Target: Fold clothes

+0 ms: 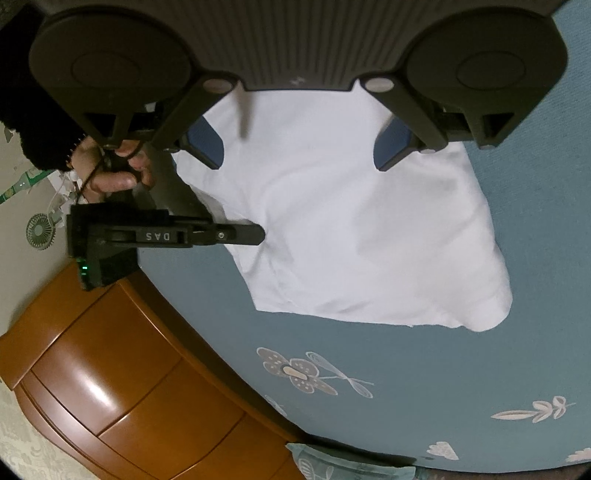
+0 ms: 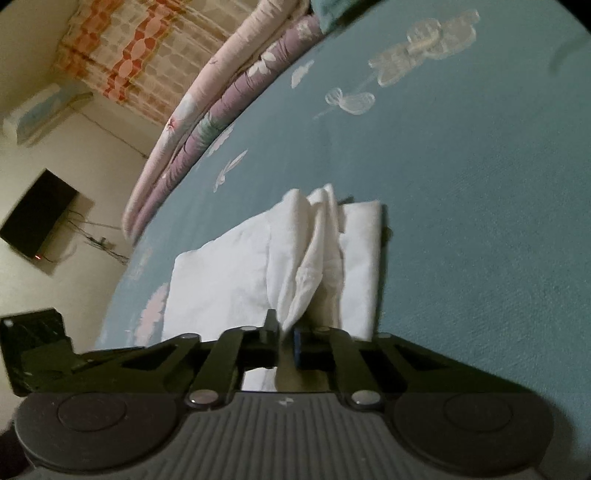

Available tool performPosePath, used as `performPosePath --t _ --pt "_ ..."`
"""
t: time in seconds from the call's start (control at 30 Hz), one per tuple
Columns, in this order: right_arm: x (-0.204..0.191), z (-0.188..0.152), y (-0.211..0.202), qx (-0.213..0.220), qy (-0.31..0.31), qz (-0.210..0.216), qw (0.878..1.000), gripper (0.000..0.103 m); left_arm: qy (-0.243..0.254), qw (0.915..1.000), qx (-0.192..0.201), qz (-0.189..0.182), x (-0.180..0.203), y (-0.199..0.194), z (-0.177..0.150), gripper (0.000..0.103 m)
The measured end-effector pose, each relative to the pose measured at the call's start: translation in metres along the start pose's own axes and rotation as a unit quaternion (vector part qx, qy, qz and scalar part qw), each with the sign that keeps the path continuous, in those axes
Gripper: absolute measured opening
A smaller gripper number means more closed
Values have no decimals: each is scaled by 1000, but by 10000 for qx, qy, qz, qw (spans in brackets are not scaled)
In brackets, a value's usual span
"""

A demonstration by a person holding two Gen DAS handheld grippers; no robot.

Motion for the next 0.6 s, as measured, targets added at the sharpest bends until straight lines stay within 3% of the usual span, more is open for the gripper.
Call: performPosePath --t 0.17,0.6 --pt "-12 9 -24 311 -257 -168 9990 6 225 9997 -7 121 11 -4 1 88" --pt "6 6 -30 294 -158 -637 9974 6 200 9996 183 12 11 -4 13 88"
Point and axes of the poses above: each gripper's, at about its wrist camera, not at the fingertips, and y roughly the way its jaws point, x to its right, z to its top, the point moved 5 cm from there along y, roughly the way its jaws point, and after that the axes turned 14 degrees about -z, right-handed, at the moved point
